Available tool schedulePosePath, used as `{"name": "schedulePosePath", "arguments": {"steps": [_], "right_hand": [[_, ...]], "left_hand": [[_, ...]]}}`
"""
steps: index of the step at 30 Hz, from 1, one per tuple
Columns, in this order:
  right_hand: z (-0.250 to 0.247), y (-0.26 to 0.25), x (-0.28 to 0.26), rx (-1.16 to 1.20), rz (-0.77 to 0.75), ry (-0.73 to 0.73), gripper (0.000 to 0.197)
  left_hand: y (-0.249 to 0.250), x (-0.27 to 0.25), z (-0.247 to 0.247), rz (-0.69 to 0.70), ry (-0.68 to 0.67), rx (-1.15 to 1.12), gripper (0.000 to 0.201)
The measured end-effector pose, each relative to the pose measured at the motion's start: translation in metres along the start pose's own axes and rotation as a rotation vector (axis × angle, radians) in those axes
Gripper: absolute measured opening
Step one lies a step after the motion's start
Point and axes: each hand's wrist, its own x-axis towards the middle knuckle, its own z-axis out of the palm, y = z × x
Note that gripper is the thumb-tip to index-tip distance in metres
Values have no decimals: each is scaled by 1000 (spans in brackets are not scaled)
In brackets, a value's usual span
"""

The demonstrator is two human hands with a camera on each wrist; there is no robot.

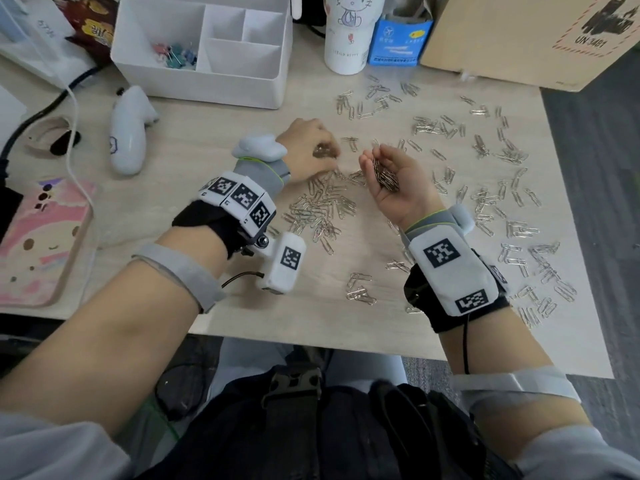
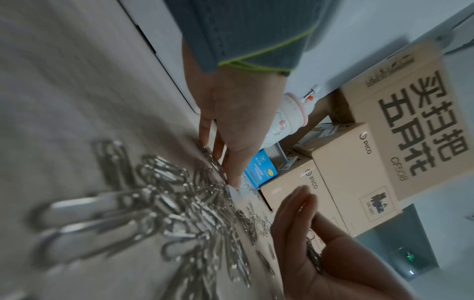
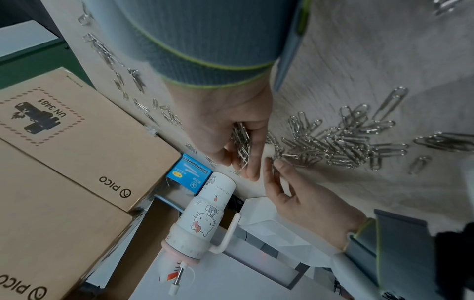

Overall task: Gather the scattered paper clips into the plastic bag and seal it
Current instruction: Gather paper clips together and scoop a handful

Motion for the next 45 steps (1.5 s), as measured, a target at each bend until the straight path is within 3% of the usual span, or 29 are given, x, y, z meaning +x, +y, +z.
{"name": "schedulePosePath", "arguments": {"steps": [5, 10, 13, 18, 22, 33, 38, 42, 45], "right_hand": [[-4, 6, -12, 27, 6, -26, 25], [-9, 14, -25, 64, -7, -43, 23], [-10, 17, -32, 71, -22, -52, 22], [-18, 22, -42, 63, -27, -51, 21], [-21, 25, -46, 50, -15, -47, 24], [-22, 33, -42, 14, 20, -10, 24], [-16, 41, -36, -14, 33, -3, 27], [-2, 48, -38, -102, 61, -99, 22], [4, 47, -40, -3, 112, -148, 34]], "left_hand": [[10, -40, 6, 31, -85, 47, 83], [14, -71, 15, 48, -114, 158, 101], [17, -74, 18, 36, -102, 65, 88], [22, -78, 21, 34, -32, -17, 38], [22, -78, 25, 34, 35, -8, 19], [12, -76, 13, 29, 136, -271, 17], [28, -71, -1, 148, 137, -419, 17], [50, -66, 0, 212, 108, -386, 17], [56, -62, 4, 249, 94, -302, 16]]}}
